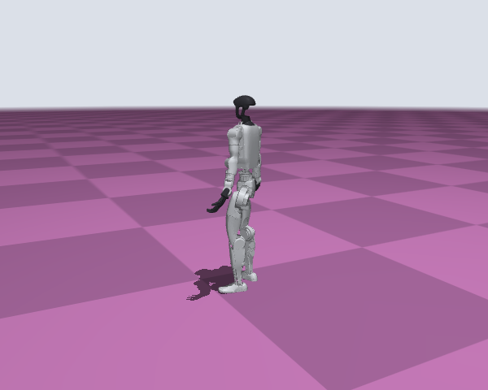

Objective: Kungfu

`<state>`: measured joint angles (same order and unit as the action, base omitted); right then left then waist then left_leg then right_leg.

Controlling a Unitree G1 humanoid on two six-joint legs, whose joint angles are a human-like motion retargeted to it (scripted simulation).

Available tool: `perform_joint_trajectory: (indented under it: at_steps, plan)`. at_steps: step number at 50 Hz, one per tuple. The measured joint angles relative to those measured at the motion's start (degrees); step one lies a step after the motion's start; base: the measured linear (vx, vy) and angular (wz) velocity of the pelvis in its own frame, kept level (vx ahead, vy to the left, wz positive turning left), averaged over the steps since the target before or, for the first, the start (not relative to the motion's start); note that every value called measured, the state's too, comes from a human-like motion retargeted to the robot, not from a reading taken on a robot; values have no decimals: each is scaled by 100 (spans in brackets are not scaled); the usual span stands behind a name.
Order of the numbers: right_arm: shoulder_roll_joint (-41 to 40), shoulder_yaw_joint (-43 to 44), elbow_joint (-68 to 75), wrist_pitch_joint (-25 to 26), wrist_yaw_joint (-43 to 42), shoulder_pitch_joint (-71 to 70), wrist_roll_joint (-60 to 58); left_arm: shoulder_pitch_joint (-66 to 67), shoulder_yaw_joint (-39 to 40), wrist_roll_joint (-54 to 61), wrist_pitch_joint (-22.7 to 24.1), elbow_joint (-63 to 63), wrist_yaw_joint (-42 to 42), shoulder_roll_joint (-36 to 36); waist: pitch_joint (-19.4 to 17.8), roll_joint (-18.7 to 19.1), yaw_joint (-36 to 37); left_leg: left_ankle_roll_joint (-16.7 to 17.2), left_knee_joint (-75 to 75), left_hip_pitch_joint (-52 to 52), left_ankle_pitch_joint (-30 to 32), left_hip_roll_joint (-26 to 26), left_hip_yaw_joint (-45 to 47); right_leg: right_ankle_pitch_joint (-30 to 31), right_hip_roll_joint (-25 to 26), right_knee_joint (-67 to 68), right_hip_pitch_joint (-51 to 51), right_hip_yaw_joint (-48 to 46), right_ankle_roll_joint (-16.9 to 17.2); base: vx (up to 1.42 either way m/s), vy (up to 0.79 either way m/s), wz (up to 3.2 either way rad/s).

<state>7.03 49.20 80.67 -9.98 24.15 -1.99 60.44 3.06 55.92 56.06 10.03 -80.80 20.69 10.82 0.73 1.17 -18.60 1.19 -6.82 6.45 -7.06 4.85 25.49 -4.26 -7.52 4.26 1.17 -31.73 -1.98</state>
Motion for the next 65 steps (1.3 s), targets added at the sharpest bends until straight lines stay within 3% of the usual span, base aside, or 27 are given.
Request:
perform_joint_trajectory:
  at_steps: [5, 8, 11, 15, 18, 21, 25, 28, 32, 36, 39, 41, 43, 45, 50, 55, 61, 65]
  plan:
    - [150, -317, 21, -10, -39, 95, -923, 113, -321, -1132, 452, -13, -482, 166, -45, 10, 46, -3, -144, 135, 83, 100, 65, -131, 1, 137, 163, 133, 9, -2, 1, -7]
    - [265, -568, -6, -109, -181, 147, -1545, 235, -579, -2137, 639, 84, -627, 305, -98, 81, 108, 301, -225, 189, -453, 131, -112, -876, 200, 275, 275, 499, 7, -4, 2, -14]
    - [417, -1050, -5, -265, -572, 277, -2711, 501, -1029, -3814, 804, 226, -667, 590, -143, 125, -68, 454, -325, 359, -888, -66, -1115, -1455, 658, 334, 430, 1753, -91, -2, -3, 47]
    - [725, -2239, -182, -706, -1410, 544, -5746, 960, -2209, -7207, 1294, 665, -926, 1381, -308, -4, -215, 557, -555, 553, -1160, -544, -2408, -1239, 1301, 445, 631, 3711, -196, -3, -7, 39]
    - [1318, -3485, -606, -814, -1717, 833, -8807, 1064, -3862, -9861, 1467, 1391, -867, 2478, -420, -143, -194, 587, -745, 562, -903, -615, -2275, -258, 894, 201, 467, 2848, 7, 0, -6, 44]
    - [1716, -4448, -936, -402, -1967, 865, -11704, 785, -5009, -12242, 1472, 1819, -939, 2944, -353, -166, -4, 623, -840, 584, -440, -494, -2102, -241, 841, 101, 313, 2404, 0, 4, -6, 11]
    - [1676, -5046, -1006, -255, -2422, 641, -13790, 762, -5346, -13282, 1542, 1810, -1010, 2686, -256, -247, -43, 489, -755, 471, -348, -588, -2104, -179, 814, -63, 148, 2460, 53, 13, -2, 2]
    - [1413, -4869, -945, -321, -2500, 611, -13690, 841, -5046, -12991, 1536, 1570, -727, 2235, -214, -266, -27, 560, -717, 394, -336, -520, -1859, -155, 745, -138, 84, 2409, 99, 17, 2, -22]
    - [1060, -4417, -714, -275, -1962, 644, -12454, 826, -4969, -12509, 1441, 1395, -393, 1946, -119, -313, 86, 293, -682, 349, -36, -537, -1697, -202, 677, -135, 33, 2379, 129, 16, 3, 1]
    - [859, -4039, -586, -161, -1634, 700, -11627, 785, -4972, -12528, 1351, 1353, -282, 1802, -98, -239, 121, 269, -450, 169, -15, -482, -1566, -305, 698, 94, 64, 2319, 276, 18, 11, 6]
    - [851, -4021, -545, -147, -1664, 705, -11494, 801, -4940, -12522, 1350, 1342, -333, 1724, -87, -177, 47, 215, -291, 68, -104, -480, -1535, -150, 681, 577, 316, 2209, 820, 15, 14, 5]
    - [868, -4044, -553, -151, -1712, 697, -11589, 817, -4882, -12463, 1335, 1308, -340, 1688, -61, -116, 68, 169, -242, 97, -165, -429, -1458, 360, 676, 1208, 718, 2132, 1417, 6, 8, -28]
    - [840, -4084, -594, -135, -1801, 651, -11746, 818, -4780, -12359, 1283, 1245, -331, 1675, -62, 89, 221, 251, -324, 278, -243, -27, -1296, 895, 828, 2023, 1374, 1573, 1681, -1, -7, -87]
    - [851, -4105, -629, -115, -1928, 622, -11838, 803, -4764, -12216, 1259, 1171, -294, 1644, -127, 400, 214, 225, -365, 374, -299, 254, -1260, 824, 773, 3039, 1967, 931, 1698, -3, 8, -38]
    - [789, -4011, -590, -129, -2188, 681, -11742, 829, -4750, -12292, 1126, 1055, -262, 1552, -293, 1055, -193, -16, -438, 530, -376, 562, -1481, -110, 396, 6442, 3472, 170, 1642, 5, 16, 46]
    - [674, -3964, -507, -211, -2131, 761, -11531, 899, -4746, -12317, 1180, 1105, -353, 1554, -305, 1489, -325, -266, -523, 808, -474, 867, -1528, -711, 302, 8527, 4814, -241, 1273, 4, -1, 9]
    - [626, -3958, -457, -213, -2185, 857, -11666, 969, -4648, -12200, 1096, 1024, -366, 1401, -250, 1778, -380, -279, -668, 987, -632, 1143, -1557, -1104, 435, 9137, 5541, -376, 1242, 8, -6, -3]
    - [662, -3930, -525, -265, -2290, 820, -11603, 924, -4687, -12100, 1124, 998, -450, 1260, -306, 1687, -334, -170, -1142, 1156, -822, 1087, -1681, -1009, 598, 8626, 5334, -106, 1427, 8, -5, -13]
